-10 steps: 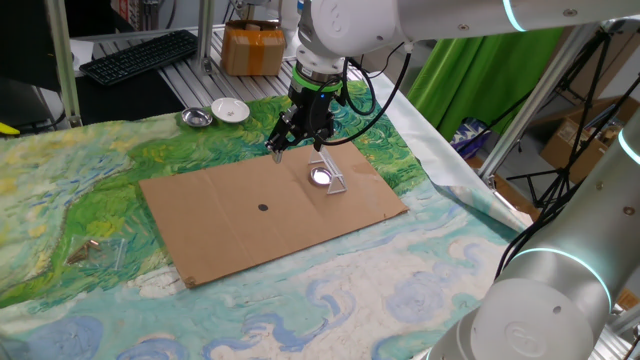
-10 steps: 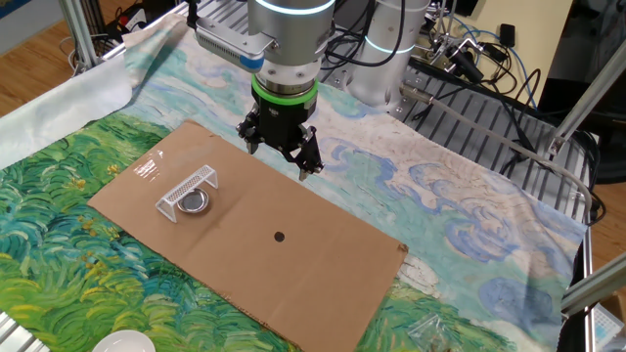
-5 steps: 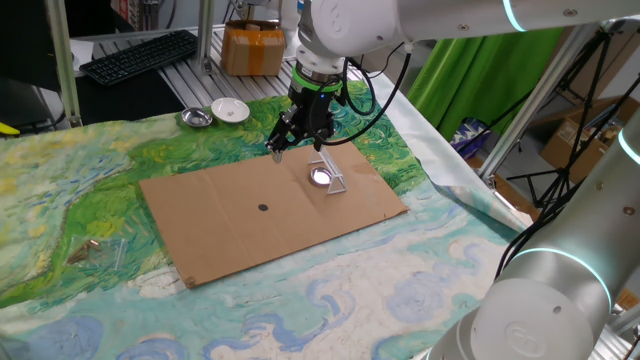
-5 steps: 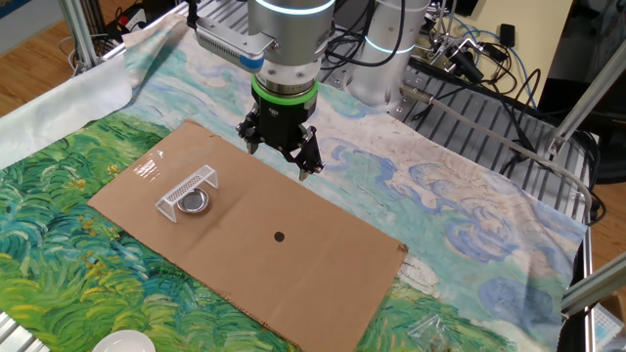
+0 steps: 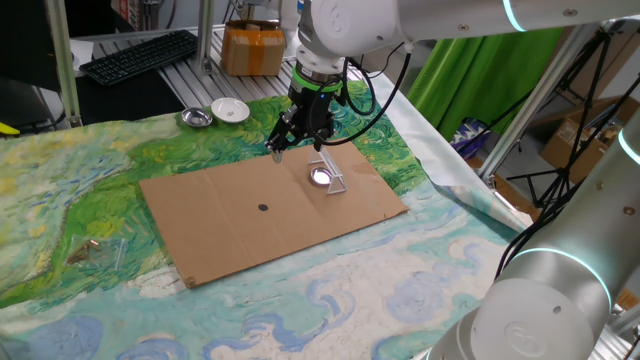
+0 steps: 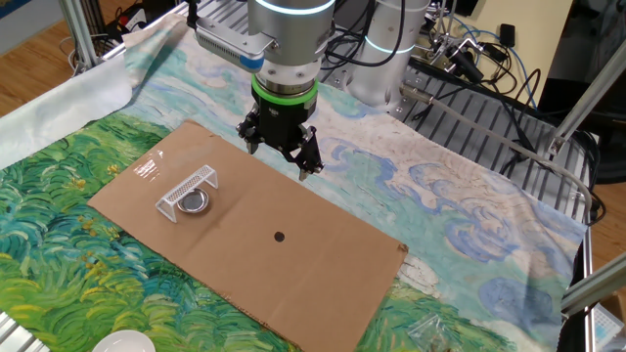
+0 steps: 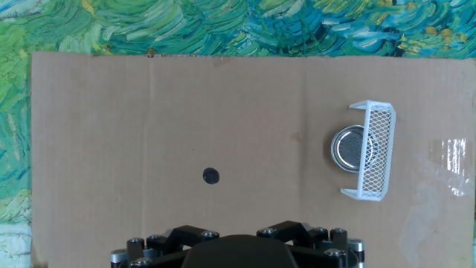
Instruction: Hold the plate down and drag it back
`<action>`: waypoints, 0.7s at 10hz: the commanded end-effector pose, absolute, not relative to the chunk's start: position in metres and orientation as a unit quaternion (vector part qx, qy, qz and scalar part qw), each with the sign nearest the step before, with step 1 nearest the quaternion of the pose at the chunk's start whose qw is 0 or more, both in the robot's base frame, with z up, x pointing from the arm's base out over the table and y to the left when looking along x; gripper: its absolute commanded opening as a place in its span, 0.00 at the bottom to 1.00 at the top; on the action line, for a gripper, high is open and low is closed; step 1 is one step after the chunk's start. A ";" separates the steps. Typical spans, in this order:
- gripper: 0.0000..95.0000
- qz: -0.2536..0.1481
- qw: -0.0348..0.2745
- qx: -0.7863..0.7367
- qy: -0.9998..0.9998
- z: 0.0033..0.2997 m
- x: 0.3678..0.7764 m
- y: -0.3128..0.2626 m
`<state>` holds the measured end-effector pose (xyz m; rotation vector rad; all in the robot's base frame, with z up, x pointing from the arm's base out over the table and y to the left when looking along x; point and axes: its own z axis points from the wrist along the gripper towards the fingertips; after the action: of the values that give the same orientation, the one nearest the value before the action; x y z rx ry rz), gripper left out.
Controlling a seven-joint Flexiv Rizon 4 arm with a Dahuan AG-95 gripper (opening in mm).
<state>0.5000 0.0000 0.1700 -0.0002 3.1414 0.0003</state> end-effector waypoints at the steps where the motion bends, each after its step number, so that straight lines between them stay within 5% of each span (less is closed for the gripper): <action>1: 0.00 0.016 0.015 0.077 0.997 0.170 0.500 0.000; 7: 0.00 0.017 0.015 0.079 0.997 0.169 0.499 0.000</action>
<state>0.4984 0.0002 0.1696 0.2433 3.1013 0.0538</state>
